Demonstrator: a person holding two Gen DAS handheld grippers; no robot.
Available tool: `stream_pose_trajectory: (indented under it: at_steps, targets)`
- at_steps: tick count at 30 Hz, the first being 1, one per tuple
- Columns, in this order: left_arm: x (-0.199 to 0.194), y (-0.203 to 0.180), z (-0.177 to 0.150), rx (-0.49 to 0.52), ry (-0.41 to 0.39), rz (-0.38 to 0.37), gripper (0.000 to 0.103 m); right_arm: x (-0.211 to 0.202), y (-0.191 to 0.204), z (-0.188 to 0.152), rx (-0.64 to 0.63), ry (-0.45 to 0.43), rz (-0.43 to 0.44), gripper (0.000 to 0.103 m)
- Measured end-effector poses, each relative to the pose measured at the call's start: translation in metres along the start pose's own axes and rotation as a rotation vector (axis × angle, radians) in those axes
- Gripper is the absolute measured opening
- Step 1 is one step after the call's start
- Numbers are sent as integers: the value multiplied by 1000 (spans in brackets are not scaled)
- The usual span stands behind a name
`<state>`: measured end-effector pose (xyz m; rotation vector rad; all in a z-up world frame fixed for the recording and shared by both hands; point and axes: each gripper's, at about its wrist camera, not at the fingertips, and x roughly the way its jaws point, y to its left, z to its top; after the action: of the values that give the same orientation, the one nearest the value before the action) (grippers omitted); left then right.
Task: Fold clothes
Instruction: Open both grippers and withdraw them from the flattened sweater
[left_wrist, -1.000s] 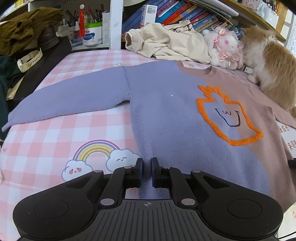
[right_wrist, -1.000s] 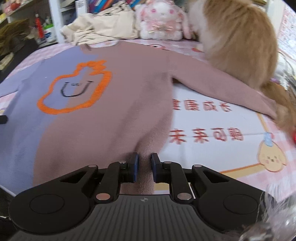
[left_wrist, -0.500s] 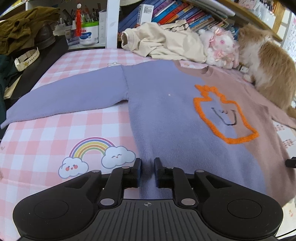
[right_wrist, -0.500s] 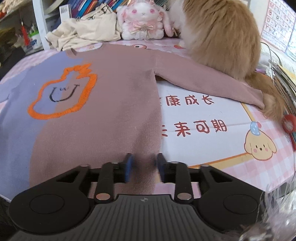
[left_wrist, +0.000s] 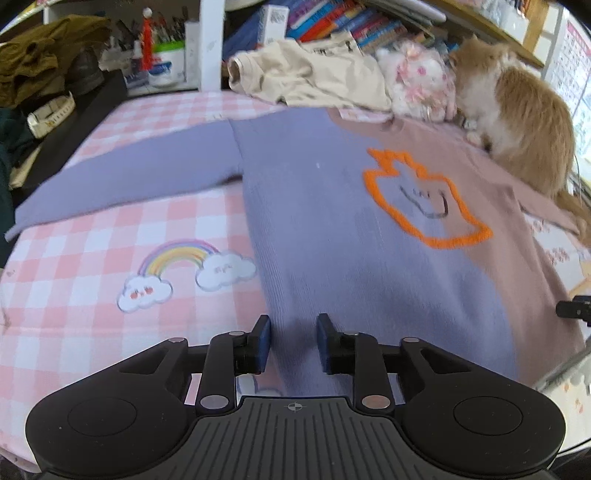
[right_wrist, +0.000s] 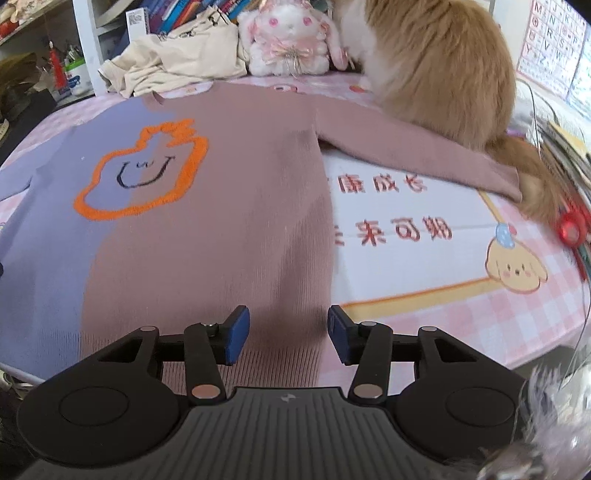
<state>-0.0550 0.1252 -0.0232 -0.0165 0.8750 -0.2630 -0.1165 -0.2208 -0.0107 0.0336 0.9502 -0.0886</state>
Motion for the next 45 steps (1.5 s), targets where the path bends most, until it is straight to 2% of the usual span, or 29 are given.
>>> stream_pose_trajectory:
  at_steps: [6, 11, 14, 17, 19, 23, 25, 28, 34, 37, 45]
  targets:
    - [4, 0, -1, 24, 7, 4, 14, 1, -4, -5, 44, 18, 10, 45]
    - [-1, 1, -5, -8, 4, -2, 17, -4, -5, -8, 55, 2, 2, 44]
    - [-8, 0, -5, -30, -16, -6, 19, -12, -2, -7, 44, -38, -7, 50]
    - [-14, -7, -1, -6, -41, -2, 31, -20, 1, -4, 38, -78, -13, 61]
    - [-18, -15, 0, 25, -62, -2, 44, -23, 3, -2, 34, -93, -14, 64]
    - [-25, -36, -3, 116, -97, 1, 61, -23, 8, -1, -1, -93, -12, 80]
    - [-28, -47, -5, 151, -106, 9, 74, -22, 12, 0, -34, -92, -7, 84]
    - [-28, -62, -7, 185, -109, 24, 86, -19, 18, 3, -97, -101, 10, 90]
    - [-28, -87, -4, 187, -94, 76, 86, -13, 16, 8, -213, -116, 72, 93]
    - [-29, -100, -3, 168, -91, 83, 90, -13, 10, 8, -256, -122, 99, 95]
    - [-40, -137, -13, 159, -115, 123, 92, -12, -16, -3, -243, -132, 134, 96]
